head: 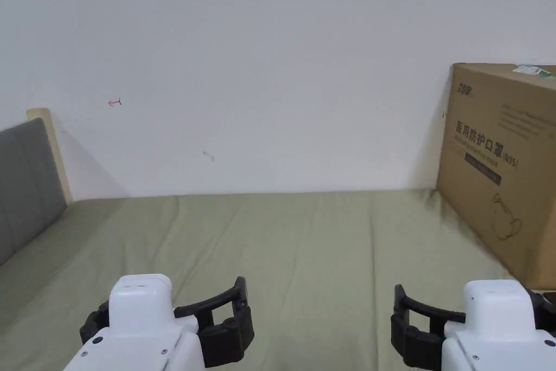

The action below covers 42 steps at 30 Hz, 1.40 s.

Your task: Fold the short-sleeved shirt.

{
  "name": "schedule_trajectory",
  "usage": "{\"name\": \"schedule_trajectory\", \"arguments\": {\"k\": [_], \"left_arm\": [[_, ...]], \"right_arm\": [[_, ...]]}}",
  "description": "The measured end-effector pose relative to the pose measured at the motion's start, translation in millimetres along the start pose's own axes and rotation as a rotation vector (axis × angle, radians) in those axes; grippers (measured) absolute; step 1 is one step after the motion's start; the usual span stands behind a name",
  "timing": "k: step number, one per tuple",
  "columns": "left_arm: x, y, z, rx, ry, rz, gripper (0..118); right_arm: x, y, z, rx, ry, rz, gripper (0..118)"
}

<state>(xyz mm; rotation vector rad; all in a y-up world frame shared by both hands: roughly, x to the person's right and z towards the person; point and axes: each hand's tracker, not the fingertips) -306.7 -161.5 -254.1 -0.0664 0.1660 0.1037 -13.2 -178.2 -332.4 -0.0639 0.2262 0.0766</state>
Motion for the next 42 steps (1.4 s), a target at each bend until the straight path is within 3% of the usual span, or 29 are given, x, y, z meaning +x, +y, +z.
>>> {"name": "schedule_trajectory", "arguments": {"k": [3,5,6,7,8,10,11,13,15,17,22,24,25,27,33,38,40,42], "left_arm": [[-10,6,0,0.017,-0.029,0.119,118],[-23,4,2,0.060,-0.064,0.297,118],[-33,-3,3,0.086,-0.063,0.470,118],[-43,-10,2,0.098,-0.058,0.638,118],[-53,-20,1,0.095,-0.057,0.788,118],[-70,-43,-3,0.058,-0.033,1.035,118],[-74,-52,-5,0.042,-0.031,1.070,118],[-78,-66,-7,-0.012,0.047,1.047,118],[-75,-69,-6,-0.035,0.089,0.979,118],[-71,-61,-6,0.001,0.063,0.869,118],[-23,-4,-5,0.036,0.012,0.312,118],[3,7,-2,0.059,0.019,0.026,118],[14,8,0,0.073,0.036,-0.083,118],[32,8,2,0.047,0.072,-0.216,118],[35,6,6,0.040,0.015,-0.087,118],[26,12,11,0.050,0.025,-0.053,115],[29,12,13,0.060,0.065,-0.125,98],[32,9,16,0.081,0.092,-0.169,46]], "right_arm": [[-10,18,-1,0.053,-0.064,0.122,118],[-26,25,1,0.113,-0.070,0.316,118],[-37,26,2,0.153,-0.083,0.438,118],[-52,20,2,0.214,-0.109,0.681,118],[-64,11,1,0.225,-0.130,0.821,118],[-86,-20,-3,0.282,-0.083,1.189,118],[-91,-31,-5,0.287,-0.062,1.301,118],[-97,-57,-9,0.287,0.000,1.420,118],[-100,-67,-12,0.197,0.042,1.375,118],[-96,-59,-14,0.140,0.063,1.165,118],[-53,-2,-14,-0.041,0.088,0.243,118],[-30,-1,-10,-0.052,0.107,-0.069,118],[-30,3,0,-0.056,0.109,-0.145,118],[-27,-6,8,-0.053,0.043,-0.129,118],[-25,-3,20,0.066,-0.007,-0.020,118],[-19,7,24,0.058,-0.066,0.027,117],[-17,9,25,0.066,-0.039,0.044,115],[-17,10,23,0.051,-0.013,0.043,94]]}}
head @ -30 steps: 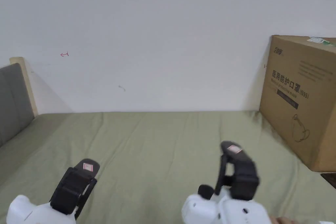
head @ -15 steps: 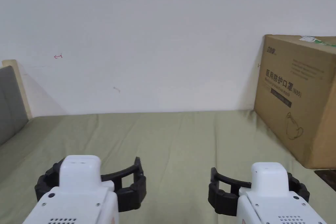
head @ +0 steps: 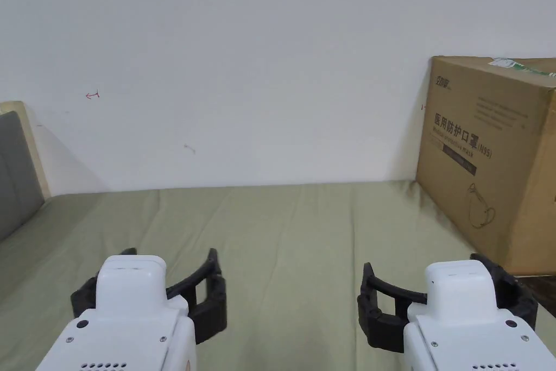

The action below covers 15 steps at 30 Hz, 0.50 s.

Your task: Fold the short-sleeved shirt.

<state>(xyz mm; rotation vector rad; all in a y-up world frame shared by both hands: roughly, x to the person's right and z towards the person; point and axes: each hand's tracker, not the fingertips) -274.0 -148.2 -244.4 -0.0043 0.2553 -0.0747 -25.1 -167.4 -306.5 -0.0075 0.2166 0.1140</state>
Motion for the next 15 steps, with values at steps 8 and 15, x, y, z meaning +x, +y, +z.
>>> {"name": "schedule_trajectory", "arguments": {"k": [8,15], "left_arm": [[-13,-3,-5,-0.069,-0.035,0.083,0],[-10,-5,-5,-0.086,-0.062,0.076,0]], "right_arm": [[-1,3,2,-0.002,-0.042,-0.048,10],[-1,4,-2,-0.029,-0.032,-0.069,0]]}}
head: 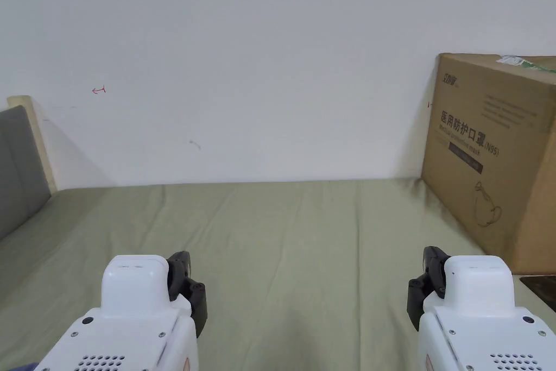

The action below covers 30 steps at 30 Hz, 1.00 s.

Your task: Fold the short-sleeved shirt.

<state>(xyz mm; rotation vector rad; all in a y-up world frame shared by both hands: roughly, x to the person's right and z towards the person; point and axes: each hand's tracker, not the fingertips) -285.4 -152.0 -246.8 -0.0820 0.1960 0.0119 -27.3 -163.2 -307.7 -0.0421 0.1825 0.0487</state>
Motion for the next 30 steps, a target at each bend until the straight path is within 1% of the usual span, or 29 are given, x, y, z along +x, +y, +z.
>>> {"name": "schedule_trajectory", "arguments": {"k": [3,5,6,8,10,11,14,15,16,17,18,19,20,21,23,24,27,28,29,30], "left_arm": [[0,1,-2,0.000,0.006,-0.009,0],[-5,2,-4,-0.011,0.005,0.001,0],[-8,3,-3,-0.012,0.010,0.011,0],[-16,3,1,-0.013,0.044,0.005,0],[-31,3,9,-0.004,0.118,-0.011,0],[-40,3,14,-0.011,0.153,-0.005,0],[-74,3,29,-0.023,0.246,0.032,0],[-85,2,36,-0.023,0.285,0.031,0],[-95,2,44,-0.025,0.324,0.022,0],[-104,1,50,-0.028,0.356,0.015,0],[-113,1,57,-0.035,0.392,0.013,0],[-121,2,63,-0.047,0.440,0.026,0],[-129,1,68,-0.053,0.458,0.042,0],[-137,0,74,-0.060,0.467,0.058,0],[-147,-3,80,-0.076,0.497,0.069,0],[-152,-5,81,-0.095,0.521,0.070,0],[-164,-14,78,-0.156,0.543,0.081,0],[-169,-17,74,-0.180,0.539,0.097,0],[-175,-22,70,-0.200,0.530,0.115,0],[-181,-29,63,-0.227,0.522,0.134,0]], "right_arm": [[-1,3,0,-0.005,0.010,-0.012,0],[-7,5,1,0.001,0.010,0.005,0],[-9,6,-1,-0.003,0.025,0.015,0],[-17,7,-4,-0.004,0.046,0.008,0],[-29,9,-7,-0.015,0.124,-0.032,0],[-39,10,-11,-0.021,0.153,-0.029,0],[-71,10,-20,-0.020,0.234,0.014,0],[-83,10,-22,-0.030,0.275,0.002,0],[-95,12,-24,-0.045,0.328,-0.034,0],[-61,10,-8,-0.058,0.369,-0.057,0],[-63,10,-6,-0.070,0.408,-0.067,0],[-63,10,-4,-0.078,0.438,-0.053,0],[-88,6,-15,-0.081,0.462,-0.035,0],[-99,4,-19,-0.085,0.487,-0.016,0],[-100,4,-14,-0.103,0.543,-0.015,0],[-108,3,-20,-0.114,0.566,-0.017,0],[-109,2,-19,-0.120,0.582,0.000,0],[-158,-5,-25,-0.128,0.589,0.011,0],[-166,-7,-26,-0.132,0.594,0.016,0],[-164,-8,-26,-0.140,0.599,0.023,0]]}}
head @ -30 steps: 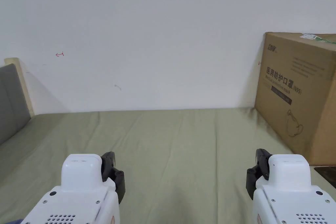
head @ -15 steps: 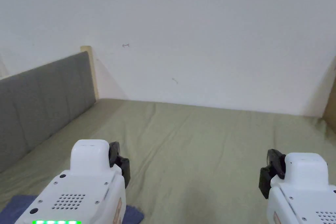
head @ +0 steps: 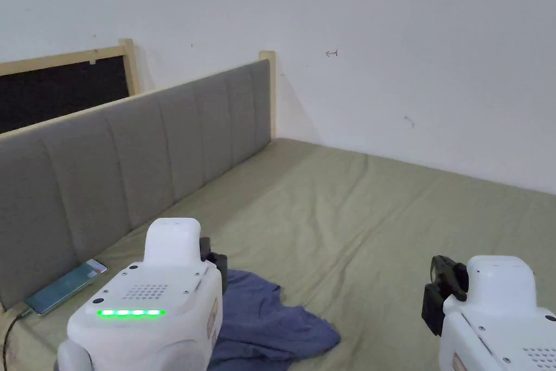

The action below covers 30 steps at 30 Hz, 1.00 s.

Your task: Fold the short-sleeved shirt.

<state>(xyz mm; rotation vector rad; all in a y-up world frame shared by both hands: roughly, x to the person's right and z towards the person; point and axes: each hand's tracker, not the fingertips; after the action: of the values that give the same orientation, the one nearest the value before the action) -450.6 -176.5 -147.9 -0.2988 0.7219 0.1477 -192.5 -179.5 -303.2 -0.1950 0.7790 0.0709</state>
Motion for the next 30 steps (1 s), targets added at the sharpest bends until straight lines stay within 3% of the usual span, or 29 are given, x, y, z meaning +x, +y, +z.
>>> {"name": "schedule_trajectory", "arguments": {"k": [7,11,12,13,14,15,16,19,21,23,25,28,30], "left_arm": [[-23,-69,-137,-0.433,-0.044,0.115,0],[-28,-115,-182,-0.599,0.042,0.103,0],[-28,-124,-187,-0.628,0.055,0.101,8],[-30,-129,-190,-0.657,0.059,0.124,36],[-31,-131,-192,-0.661,0.047,0.137,87],[-33,-133,-194,-0.660,0.017,0.138,111],[-33,-133,-192,-0.666,0.001,0.132,118],[-27,-128,-195,-0.593,0.017,0.057,117],[-24,-128,-204,-0.616,0.044,0.032,117],[-26,-141,-219,-0.707,-0.003,0.044,114],[-26,-164,-238,-0.869,-0.023,0.087,94],[-19,-153,-229,-0.777,0.011,0.037,89],[-21,-152,-228,-0.763,0.021,0.040,62]], "right_arm": [[-9,-15,-13,-0.080,0.000,-0.015,0],[1,-34,-27,-0.126,-0.016,0.007,0],[5,-38,-31,-0.139,-0.020,0.010,0],[8,-41,-34,-0.150,-0.023,0.011,0],[11,-44,-37,-0.162,-0.026,0.009,0],[8,-48,-39,-0.181,-0.034,0.003,0],[10,-51,-42,-0.197,-0.034,-0.004,0],[12,-57,-49,-0.225,-0.028,-0.024,0],[15,-59,-54,-0.189,-0.020,-0.060,0],[19,-65,-59,-0.214,-0.019,-0.046,0],[11,-55,-46,-0.242,-0.046,-0.029,0],[9,-56,-46,-0.287,-0.056,-0.040,0],[15,-67,-51,-0.296,-0.053,-0.067,0]]}}
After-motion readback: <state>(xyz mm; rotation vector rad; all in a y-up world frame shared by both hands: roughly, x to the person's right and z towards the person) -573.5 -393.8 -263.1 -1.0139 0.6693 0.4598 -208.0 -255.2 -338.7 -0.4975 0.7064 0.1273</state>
